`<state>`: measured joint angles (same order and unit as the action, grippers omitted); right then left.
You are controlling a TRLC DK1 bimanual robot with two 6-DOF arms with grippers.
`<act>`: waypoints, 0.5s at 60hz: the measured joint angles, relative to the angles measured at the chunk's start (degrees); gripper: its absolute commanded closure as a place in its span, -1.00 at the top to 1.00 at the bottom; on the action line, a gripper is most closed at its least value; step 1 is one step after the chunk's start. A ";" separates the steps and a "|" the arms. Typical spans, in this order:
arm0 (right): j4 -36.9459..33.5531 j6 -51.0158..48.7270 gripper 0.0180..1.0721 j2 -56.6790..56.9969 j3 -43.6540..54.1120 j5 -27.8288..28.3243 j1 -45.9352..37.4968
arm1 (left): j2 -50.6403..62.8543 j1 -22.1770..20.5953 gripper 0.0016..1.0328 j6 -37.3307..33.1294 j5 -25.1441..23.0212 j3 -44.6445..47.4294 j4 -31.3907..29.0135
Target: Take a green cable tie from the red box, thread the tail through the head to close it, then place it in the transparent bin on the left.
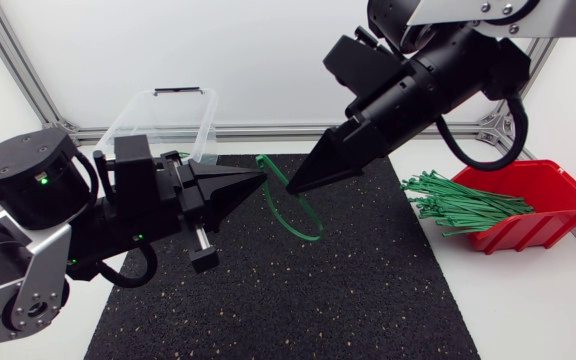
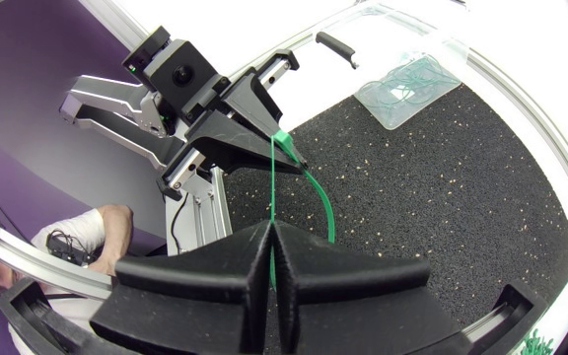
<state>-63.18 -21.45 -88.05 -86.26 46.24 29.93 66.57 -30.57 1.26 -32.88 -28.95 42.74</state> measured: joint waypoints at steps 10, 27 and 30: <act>0.22 -0.02 -0.90 0.00 0.15 0.00 0.02 | -0.22 0.00 -0.93 0.00 0.44 0.00 0.02; 0.24 -0.02 -0.90 0.00 0.15 0.00 0.02 | -0.22 0.00 -0.93 0.00 0.87 -0.02 0.02; 0.26 0.00 -0.90 0.00 0.15 0.00 0.11 | -0.22 0.00 -0.93 0.00 1.05 -0.04 0.02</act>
<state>-62.92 -21.45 -88.05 -86.11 46.24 30.04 66.35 -30.57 1.26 -31.83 -28.99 42.76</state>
